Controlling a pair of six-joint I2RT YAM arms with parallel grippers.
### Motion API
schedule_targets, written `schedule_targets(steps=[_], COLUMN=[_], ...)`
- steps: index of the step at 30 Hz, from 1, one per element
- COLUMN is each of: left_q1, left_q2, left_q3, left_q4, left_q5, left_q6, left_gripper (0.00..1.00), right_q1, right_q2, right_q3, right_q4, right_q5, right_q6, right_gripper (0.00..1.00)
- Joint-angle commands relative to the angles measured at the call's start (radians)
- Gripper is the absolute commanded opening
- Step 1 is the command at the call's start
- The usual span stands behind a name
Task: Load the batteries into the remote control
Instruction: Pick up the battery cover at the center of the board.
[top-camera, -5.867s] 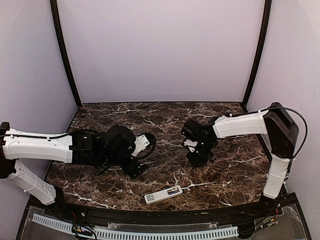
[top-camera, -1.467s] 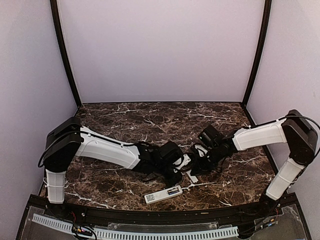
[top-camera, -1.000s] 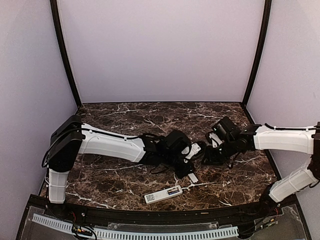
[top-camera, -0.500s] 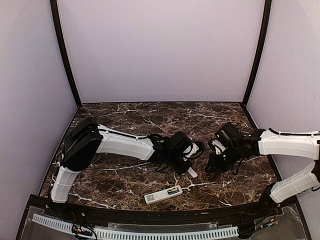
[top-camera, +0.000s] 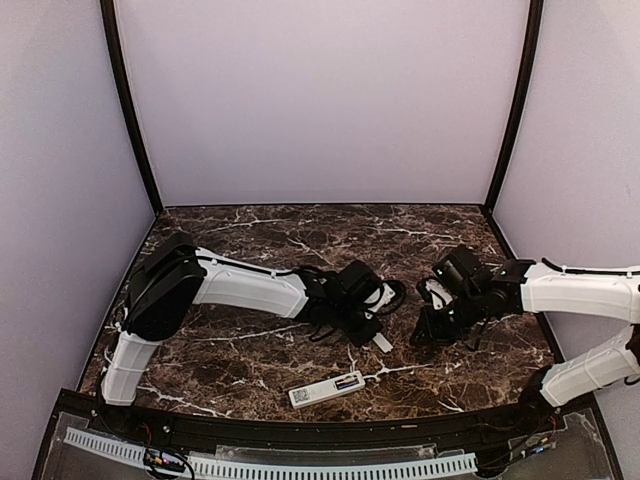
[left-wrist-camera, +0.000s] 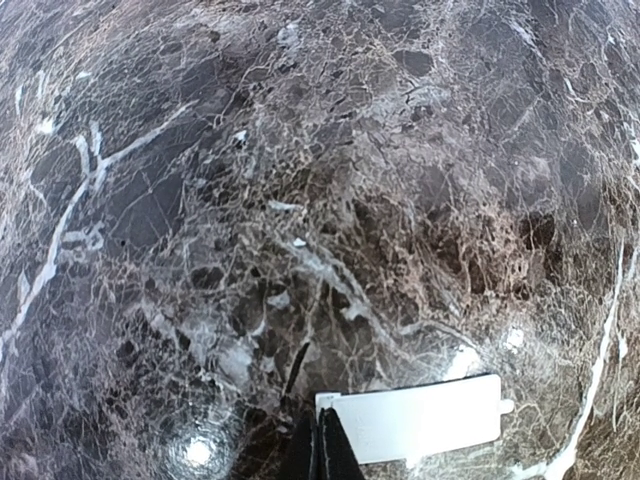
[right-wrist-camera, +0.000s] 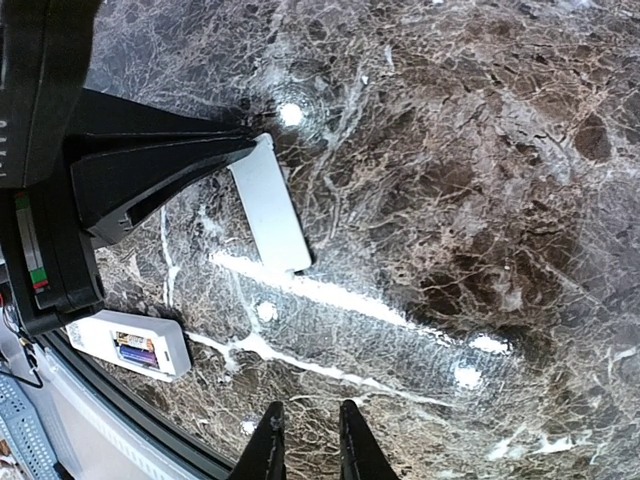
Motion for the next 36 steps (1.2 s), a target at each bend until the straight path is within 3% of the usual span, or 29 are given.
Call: schedule_targets(steps=[1, 12, 16, 20, 27, 36], left_q1=[0.008, 0.026, 0.036, 0.042, 0.043, 0.05], left_q2=[0.05, 0.075, 0.079, 0.081, 0.084, 0.09], left_q3=[0.017, 0.013, -0.011, -0.037, -0.05, -0.063], left_q4=[-0.101, -0.257, -0.296, -0.29, -0.265, -0.253], left_q5=[0.001, -0.006, -0.021, -0.008, 0.008, 0.013], left_q6=[-0.021, -0.136, -0.182, -0.196, -0.197, -0.197], left_gripper=[0.0, 0.0, 0.0, 0.0, 0.0, 0.0], right_q1=[0.006, 0.005, 0.009, 0.01, 0.008, -0.015], right_q2=[-0.015, -0.004, 0.015, 0.037, 0.067, 0.125], right_q3=[-0.024, -0.054, -0.105, -0.119, -0.206, -0.311], right_q4=[0.046, 0.098, 0.221, 0.271, 0.45, 0.705], right_q5=[-0.026, -0.059, -0.117, -0.126, -0.153, -0.154], right_q6=[0.016, 0.058, 0.114, 0.137, 0.241, 0.394], right_gripper=[0.17, 0.16, 0.16, 0.24, 0.28, 0.3])
